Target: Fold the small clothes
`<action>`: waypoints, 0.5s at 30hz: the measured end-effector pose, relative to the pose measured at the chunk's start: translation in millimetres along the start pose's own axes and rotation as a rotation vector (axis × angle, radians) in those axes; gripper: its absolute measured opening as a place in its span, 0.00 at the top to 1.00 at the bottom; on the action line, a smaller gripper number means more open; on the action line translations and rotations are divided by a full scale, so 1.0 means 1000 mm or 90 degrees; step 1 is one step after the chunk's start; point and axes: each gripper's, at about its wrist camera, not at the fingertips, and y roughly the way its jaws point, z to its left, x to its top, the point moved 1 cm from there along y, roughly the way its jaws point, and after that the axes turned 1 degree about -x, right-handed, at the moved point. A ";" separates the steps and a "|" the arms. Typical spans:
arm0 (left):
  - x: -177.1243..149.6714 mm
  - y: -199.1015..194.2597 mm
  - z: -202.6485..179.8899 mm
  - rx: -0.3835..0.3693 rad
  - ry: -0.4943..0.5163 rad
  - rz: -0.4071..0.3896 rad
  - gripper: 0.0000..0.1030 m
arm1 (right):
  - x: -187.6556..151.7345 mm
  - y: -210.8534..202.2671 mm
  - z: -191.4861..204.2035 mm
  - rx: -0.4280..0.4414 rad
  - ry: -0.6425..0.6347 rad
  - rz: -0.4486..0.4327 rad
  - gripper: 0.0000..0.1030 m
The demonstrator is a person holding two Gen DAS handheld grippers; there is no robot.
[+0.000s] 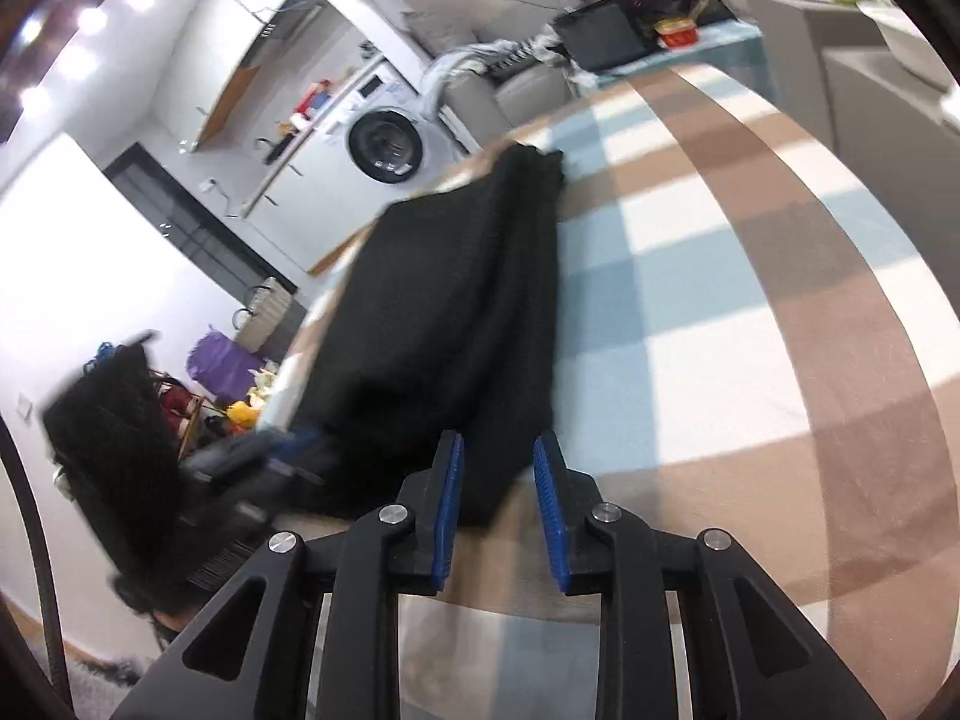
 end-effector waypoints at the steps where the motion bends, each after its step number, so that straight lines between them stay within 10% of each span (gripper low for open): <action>1: 0.003 -0.003 0.002 -0.003 -0.006 -0.009 0.94 | -0.001 0.007 -0.004 0.007 0.010 0.016 0.76; 15: 0.003 -0.022 0.008 -0.020 -0.032 -0.025 0.94 | 0.008 0.017 0.021 0.076 -0.014 -0.033 0.95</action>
